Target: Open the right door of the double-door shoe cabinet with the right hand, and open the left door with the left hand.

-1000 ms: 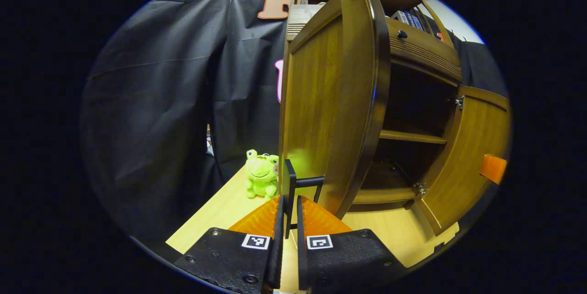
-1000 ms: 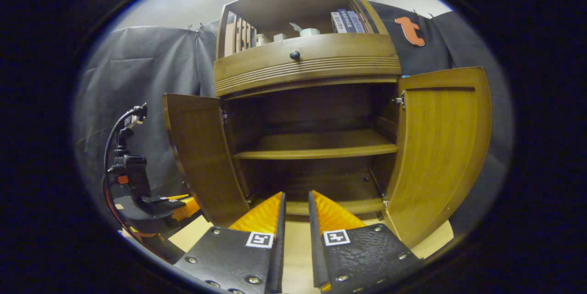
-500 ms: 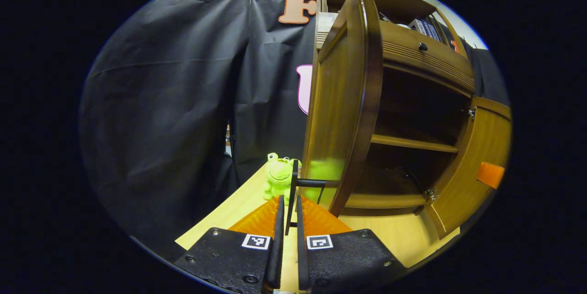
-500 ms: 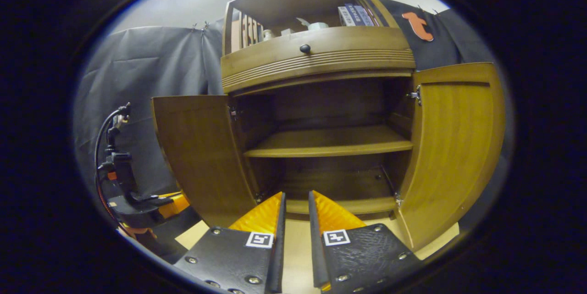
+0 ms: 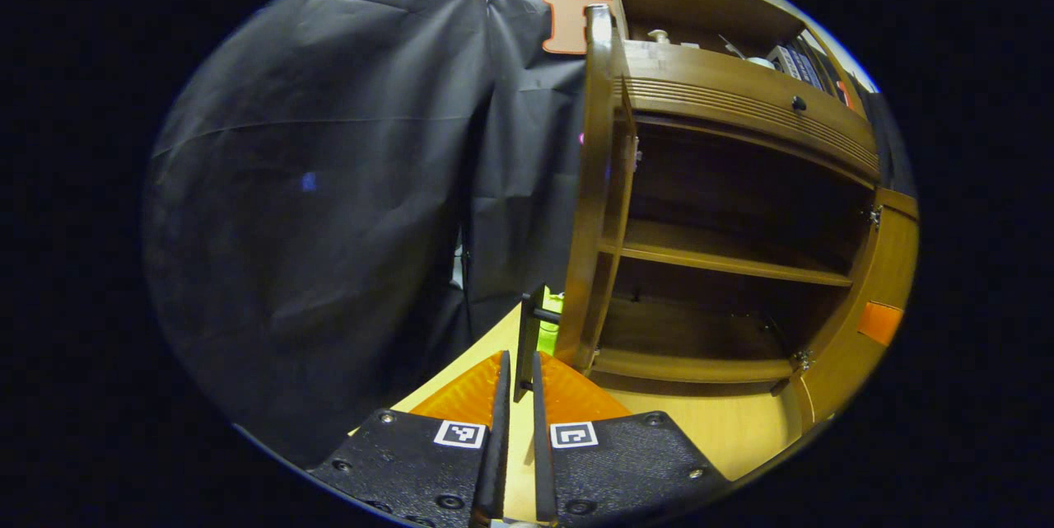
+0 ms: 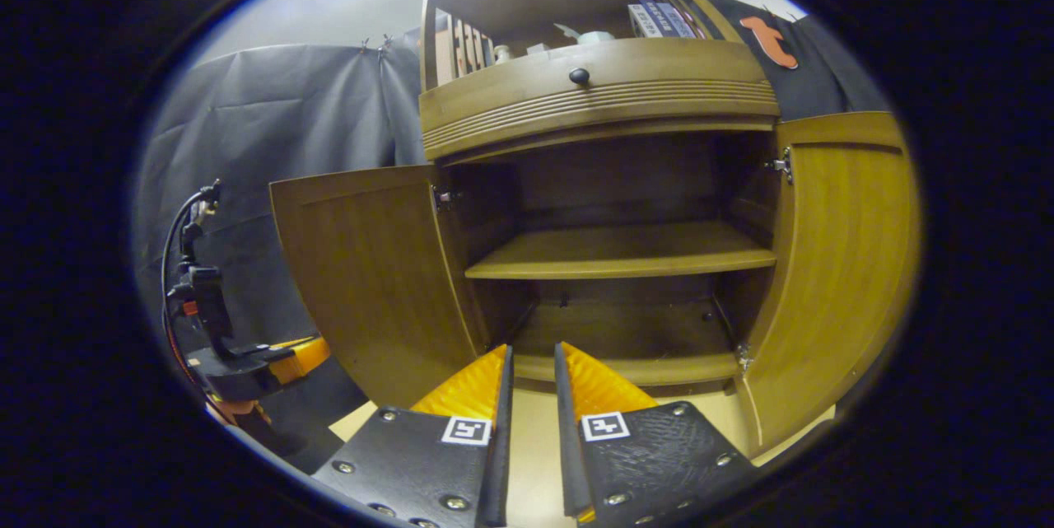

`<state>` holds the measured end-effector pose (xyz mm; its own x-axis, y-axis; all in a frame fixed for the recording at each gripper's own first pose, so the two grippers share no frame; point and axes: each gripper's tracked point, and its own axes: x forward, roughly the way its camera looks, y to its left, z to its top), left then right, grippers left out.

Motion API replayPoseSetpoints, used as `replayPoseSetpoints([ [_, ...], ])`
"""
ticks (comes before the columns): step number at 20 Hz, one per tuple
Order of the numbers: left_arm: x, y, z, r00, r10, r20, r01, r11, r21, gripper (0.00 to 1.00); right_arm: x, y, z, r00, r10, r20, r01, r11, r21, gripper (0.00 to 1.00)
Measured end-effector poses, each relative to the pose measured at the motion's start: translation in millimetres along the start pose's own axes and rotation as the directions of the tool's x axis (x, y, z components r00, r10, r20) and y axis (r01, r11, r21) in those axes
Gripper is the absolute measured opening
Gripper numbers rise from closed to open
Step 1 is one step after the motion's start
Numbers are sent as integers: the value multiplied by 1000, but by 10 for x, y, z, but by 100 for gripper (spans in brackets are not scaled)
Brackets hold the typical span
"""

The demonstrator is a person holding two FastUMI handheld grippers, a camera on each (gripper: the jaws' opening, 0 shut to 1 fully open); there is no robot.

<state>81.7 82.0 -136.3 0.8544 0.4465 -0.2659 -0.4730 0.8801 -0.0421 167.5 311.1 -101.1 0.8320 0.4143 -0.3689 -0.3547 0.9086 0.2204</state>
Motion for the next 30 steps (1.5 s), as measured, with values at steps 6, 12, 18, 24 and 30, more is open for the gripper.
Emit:
replayPoseSetpoints([
  [6,-132,-200,86,998,-50,25,51,999,-19,15,15,11,15,1000,7,2,-7,1000,-16,26],
  [12,-169,-552,211,992,-117,41,117,993,11,15,-30,-106,16,1000,-23,6,23,999,-23,26],
  [18,-205,-1006,476,975,-209,79,210,978,-3,15,-113,-398,137,994,-99,44,100,994,-40,26],
  [24,-339,-1693,1058,918,-360,168,360,932,32,12,-289,-599,711,970,-170,172,177,984,-26,26],
  [30,-611,-2220,1557,840,-482,250,469,876,114,6,-500,-598,1194,940,-199,278,216,976,-31,26],
])
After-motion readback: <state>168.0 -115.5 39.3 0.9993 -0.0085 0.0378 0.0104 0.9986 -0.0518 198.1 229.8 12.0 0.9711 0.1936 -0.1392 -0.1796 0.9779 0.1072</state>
